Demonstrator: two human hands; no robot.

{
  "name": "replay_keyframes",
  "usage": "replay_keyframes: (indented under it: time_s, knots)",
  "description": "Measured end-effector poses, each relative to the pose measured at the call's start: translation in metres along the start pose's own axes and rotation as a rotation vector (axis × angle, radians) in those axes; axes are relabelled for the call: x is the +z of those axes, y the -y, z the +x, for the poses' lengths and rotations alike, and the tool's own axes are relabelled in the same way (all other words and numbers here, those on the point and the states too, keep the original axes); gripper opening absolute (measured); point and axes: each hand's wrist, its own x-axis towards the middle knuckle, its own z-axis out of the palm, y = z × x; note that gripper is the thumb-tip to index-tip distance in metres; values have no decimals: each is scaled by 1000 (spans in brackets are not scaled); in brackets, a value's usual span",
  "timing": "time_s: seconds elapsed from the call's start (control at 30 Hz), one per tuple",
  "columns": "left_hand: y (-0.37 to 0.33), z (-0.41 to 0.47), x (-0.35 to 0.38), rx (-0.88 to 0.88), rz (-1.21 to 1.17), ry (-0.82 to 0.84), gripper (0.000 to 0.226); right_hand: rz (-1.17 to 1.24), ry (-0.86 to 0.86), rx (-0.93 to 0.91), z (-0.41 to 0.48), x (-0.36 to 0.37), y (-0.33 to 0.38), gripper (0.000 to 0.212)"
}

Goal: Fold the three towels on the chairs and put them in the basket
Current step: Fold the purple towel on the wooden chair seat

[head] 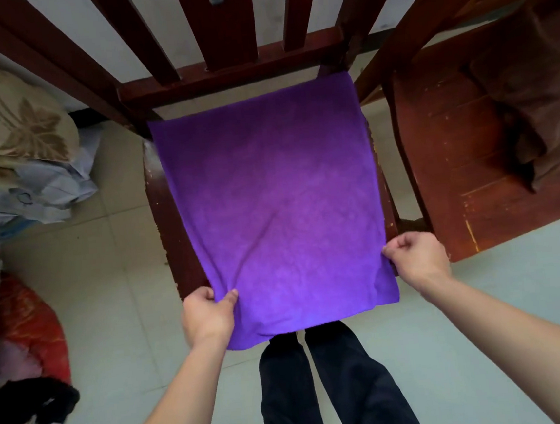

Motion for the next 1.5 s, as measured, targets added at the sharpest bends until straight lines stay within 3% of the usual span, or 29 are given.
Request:
replay_keyframes:
  time_s: [0.17, 0.33, 0.5, 0.63, 0.8, 0.97, 1.13, 1.23, 1.33, 1.5]
  knots:
    - [12, 6, -18, -29, 64, 69, 51, -45, 2, -47, -5, -5, -14, 20]
    - [17, 7, -20, -50, 16, 89, 45, -207, 48, -92, -9, -3, -5, 24]
    - [13, -2, -35, -78, -120, 168, 17, 171, 26, -168, -17, -5, -14, 22]
    - [-23, -8, -65, -36, -376, 149, 23, 396, -25, -251, -19, -24, 0, 23]
    - [-90, 20, -85, 72, -555, 31, 32, 460, -67, -281, 28, -40, 74, 23]
    - [-117, 64, -73, 27, -583, -27, 33, 502, 39, -207, 63, -33, 118, 14]
    - [-60, 40, -52, 2, -461, -87, 48, 358, -75, -224, 40, -25, 64, 42]
    - [-3, -2, -28, -87, -337, 18, 33, 253, 53, -121, 14, -4, -4, 22]
    - [26, -26, -15, -159, -252, 57, 40, 243, 144, -32, -2, 13, -48, 28]
    - [-1, -23, -45, -35, -471, 60, 22, 464, 49, -226, -8, -22, -14, 22]
